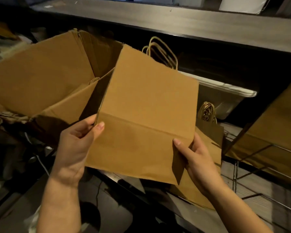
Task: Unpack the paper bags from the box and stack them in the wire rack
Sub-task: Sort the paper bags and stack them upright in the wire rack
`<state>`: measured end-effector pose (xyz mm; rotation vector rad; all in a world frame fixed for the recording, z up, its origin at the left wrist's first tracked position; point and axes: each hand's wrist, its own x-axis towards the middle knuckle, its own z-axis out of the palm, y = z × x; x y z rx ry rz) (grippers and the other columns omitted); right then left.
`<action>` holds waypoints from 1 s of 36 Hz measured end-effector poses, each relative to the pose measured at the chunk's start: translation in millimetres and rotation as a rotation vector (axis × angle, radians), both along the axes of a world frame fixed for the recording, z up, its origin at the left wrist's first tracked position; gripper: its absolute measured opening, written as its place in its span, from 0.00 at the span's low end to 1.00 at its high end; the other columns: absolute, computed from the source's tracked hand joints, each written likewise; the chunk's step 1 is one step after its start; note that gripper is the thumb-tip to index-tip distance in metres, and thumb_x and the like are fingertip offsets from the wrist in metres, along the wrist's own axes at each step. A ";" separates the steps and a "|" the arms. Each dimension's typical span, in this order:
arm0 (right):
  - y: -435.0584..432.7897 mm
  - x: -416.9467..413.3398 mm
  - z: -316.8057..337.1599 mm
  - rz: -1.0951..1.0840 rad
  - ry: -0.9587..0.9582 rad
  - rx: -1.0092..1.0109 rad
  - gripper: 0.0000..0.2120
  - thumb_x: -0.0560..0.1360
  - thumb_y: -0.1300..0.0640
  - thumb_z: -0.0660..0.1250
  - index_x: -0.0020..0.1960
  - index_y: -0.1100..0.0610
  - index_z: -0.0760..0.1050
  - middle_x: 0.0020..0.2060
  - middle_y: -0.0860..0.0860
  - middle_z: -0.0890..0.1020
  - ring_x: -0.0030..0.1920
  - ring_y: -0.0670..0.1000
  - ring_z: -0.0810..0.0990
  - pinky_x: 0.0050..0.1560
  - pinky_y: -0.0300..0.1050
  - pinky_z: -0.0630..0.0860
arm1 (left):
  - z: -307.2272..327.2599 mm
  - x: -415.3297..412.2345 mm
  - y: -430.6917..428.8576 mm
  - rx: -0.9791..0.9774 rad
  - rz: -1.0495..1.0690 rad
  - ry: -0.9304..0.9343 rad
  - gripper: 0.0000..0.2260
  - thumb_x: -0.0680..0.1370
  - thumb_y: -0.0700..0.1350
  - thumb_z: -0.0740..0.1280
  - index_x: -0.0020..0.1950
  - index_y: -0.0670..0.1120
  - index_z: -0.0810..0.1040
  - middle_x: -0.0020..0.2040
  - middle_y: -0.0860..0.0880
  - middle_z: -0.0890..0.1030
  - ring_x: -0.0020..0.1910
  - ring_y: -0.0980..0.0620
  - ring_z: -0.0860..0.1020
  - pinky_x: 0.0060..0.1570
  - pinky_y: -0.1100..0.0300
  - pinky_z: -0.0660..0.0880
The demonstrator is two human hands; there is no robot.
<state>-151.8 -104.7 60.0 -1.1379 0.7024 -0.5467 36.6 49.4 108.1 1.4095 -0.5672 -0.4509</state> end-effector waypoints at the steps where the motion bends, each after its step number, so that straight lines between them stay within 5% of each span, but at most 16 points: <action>1: -2.7 -3.4 3.5 -0.020 -0.009 -0.048 0.26 0.66 0.52 0.70 0.63 0.48 0.70 0.56 0.48 0.82 0.57 0.48 0.80 0.58 0.48 0.75 | 0.1 -2.3 -2.3 0.002 -0.020 0.014 0.16 0.55 0.59 0.77 0.40 0.58 0.85 0.40 0.55 0.85 0.41 0.60 0.83 0.37 0.68 0.78; 6: -17.5 -26.0 16.1 -0.110 -0.024 -0.242 0.26 0.67 0.57 0.69 0.63 0.43 0.68 0.56 0.43 0.80 0.57 0.44 0.79 0.58 0.44 0.75 | -2.0 -24.6 -21.8 0.102 -0.079 0.060 0.14 0.66 0.49 0.70 0.50 0.51 0.81 0.45 0.51 0.85 0.46 0.53 0.83 0.42 0.60 0.80; 11: -37.3 -59.4 21.5 -0.144 -0.026 -0.304 0.34 0.67 0.57 0.70 0.70 0.46 0.65 0.59 0.45 0.79 0.59 0.46 0.78 0.57 0.41 0.77 | -5.6 -52.1 -51.5 0.164 -0.180 0.255 0.19 0.68 0.62 0.58 0.54 0.58 0.77 0.51 0.55 0.83 0.49 0.59 0.81 0.48 0.60 0.75; 14: -48.3 -80.5 24.9 -0.230 -0.026 -0.383 0.35 0.63 0.49 0.75 0.67 0.42 0.67 0.59 0.43 0.79 0.60 0.44 0.77 0.56 0.38 0.76 | -4.5 -69.4 -69.2 0.125 -0.380 0.334 0.23 0.70 0.63 0.51 0.59 0.58 0.74 0.55 0.55 0.82 0.54 0.57 0.80 0.52 0.59 0.79; 19: -62.7 -114.5 39.0 -0.397 0.027 -0.532 0.31 0.63 0.55 0.72 0.63 0.42 0.66 0.59 0.43 0.78 0.61 0.42 0.76 0.60 0.39 0.74 | 6.7 -95.5 -96.9 0.010 -0.611 0.474 0.22 0.74 0.57 0.53 0.64 0.51 0.74 0.59 0.49 0.81 0.58 0.50 0.79 0.53 0.54 0.78; 26: -83.6 -156.2 53.4 -0.446 0.141 -0.535 0.22 0.63 0.56 0.72 0.55 0.44 0.73 0.49 0.41 0.83 0.51 0.43 0.82 0.47 0.35 0.79 | 10.9 -115.7 -132.1 -0.005 -0.590 0.432 0.21 0.75 0.54 0.55 0.62 0.47 0.76 0.60 0.46 0.80 0.60 0.48 0.78 0.57 0.48 0.75; 29: -87.7 -167.6 51.0 -0.426 0.127 -0.456 0.19 0.62 0.57 0.71 0.53 0.49 0.76 0.45 0.44 0.85 0.47 0.45 0.83 0.41 0.33 0.78 | 10.1 -122.9 -141.1 -0.008 -0.548 0.414 0.17 0.74 0.53 0.56 0.54 0.50 0.80 0.55 0.47 0.83 0.55 0.50 0.80 0.54 0.50 0.73; 32: -89.3 -176.6 43.5 -0.417 0.111 -0.394 0.20 0.59 0.50 0.76 0.51 0.49 0.79 0.46 0.48 0.85 0.47 0.47 0.84 0.41 0.35 0.78 | 8.5 -127.6 -148.9 0.009 -0.506 0.342 0.14 0.78 0.50 0.56 0.53 0.49 0.80 0.48 0.50 0.84 0.49 0.54 0.82 0.48 0.55 0.74; 36: -92.2 -186.6 32.7 -0.468 0.078 -0.354 0.28 0.51 0.37 0.79 0.48 0.47 0.83 0.46 0.50 0.85 0.48 0.48 0.84 0.45 0.36 0.79 | 9.7 -123.2 -147.7 0.026 -0.408 0.254 0.16 0.76 0.52 0.58 0.58 0.48 0.78 0.52 0.51 0.84 0.53 0.55 0.81 0.54 0.56 0.74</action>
